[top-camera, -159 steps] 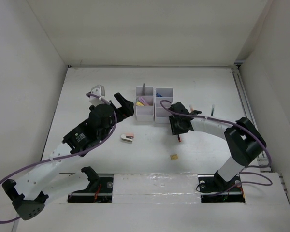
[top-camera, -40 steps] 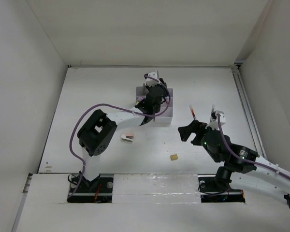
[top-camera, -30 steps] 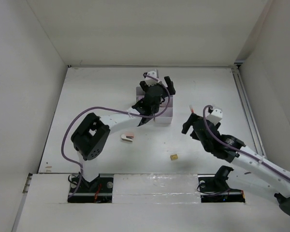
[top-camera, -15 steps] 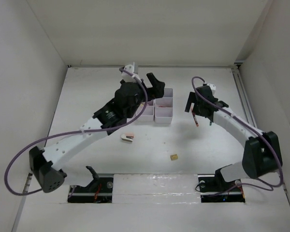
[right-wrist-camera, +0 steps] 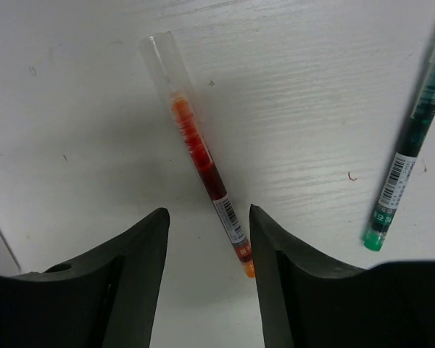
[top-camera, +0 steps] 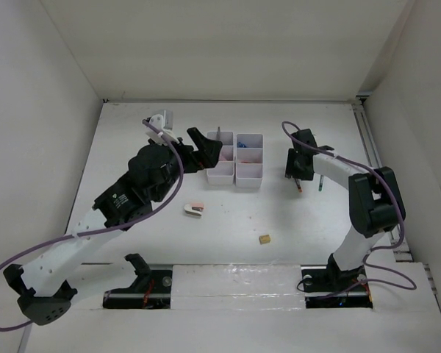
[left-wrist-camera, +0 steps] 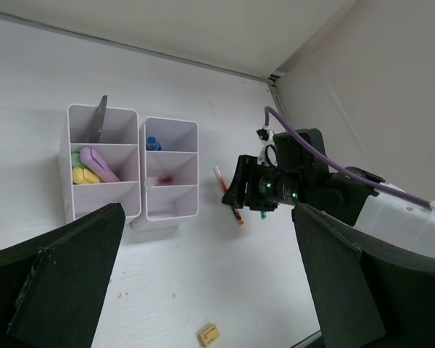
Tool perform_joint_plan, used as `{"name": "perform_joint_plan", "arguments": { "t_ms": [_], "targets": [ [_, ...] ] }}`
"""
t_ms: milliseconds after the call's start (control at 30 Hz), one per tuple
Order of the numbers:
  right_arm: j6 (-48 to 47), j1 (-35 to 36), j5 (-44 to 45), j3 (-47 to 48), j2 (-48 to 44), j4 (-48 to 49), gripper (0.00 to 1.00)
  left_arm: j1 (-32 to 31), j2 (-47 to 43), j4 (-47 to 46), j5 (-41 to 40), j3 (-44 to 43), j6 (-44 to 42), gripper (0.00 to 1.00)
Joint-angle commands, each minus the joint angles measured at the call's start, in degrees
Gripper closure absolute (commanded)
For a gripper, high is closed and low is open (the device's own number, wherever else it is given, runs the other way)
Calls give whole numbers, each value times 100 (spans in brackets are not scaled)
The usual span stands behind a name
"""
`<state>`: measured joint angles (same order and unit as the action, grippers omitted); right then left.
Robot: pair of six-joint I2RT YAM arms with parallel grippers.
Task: Sort the stationery into containers
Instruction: Pick up the pen from the center of the board.
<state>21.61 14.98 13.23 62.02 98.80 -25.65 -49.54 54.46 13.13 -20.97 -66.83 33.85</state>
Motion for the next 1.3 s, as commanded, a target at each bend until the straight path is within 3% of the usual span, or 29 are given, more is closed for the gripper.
{"name": "perform_joint_plan", "arguments": {
  "t_ms": [0, 133, 333, 433, 500, 700, 1000, 1267],
  "targets": [
    [-130, -118, -234, 249, 112, -116, 47, 32, -58, 6, 198, 91, -106, 0],
    [-235, -118, -470, 179, 192, -186, 55, 32, 56, -82, 330, 29, -106, 0],
    [-236, -180, -699, 178, 244, -300, 55, 32, 179, -82, 445, -23, -106, 0],
    [-288, -180, -761, 249, 324, -441, 76, 32, 179, -82, 445, -23, -106, 0],
    [-288, -180, -761, 249, 324, -502, 100, 32, 127, -82, 498, -23, -106, 0],
    [-174, -74, -918, -267, -350, 103, 100, 32, 127, -160, 436, 29, -106, 0],
    [-51, 610, -2042, -1569, -2566, 1378, 100, 155, 512, -1566, 1920, 793, -168, 0],
    [230, 1507, -2360, -2150, -4219, 2019, 100, 208, 1409, -2330, 3010, 856, -28, 0]
  ]
}}
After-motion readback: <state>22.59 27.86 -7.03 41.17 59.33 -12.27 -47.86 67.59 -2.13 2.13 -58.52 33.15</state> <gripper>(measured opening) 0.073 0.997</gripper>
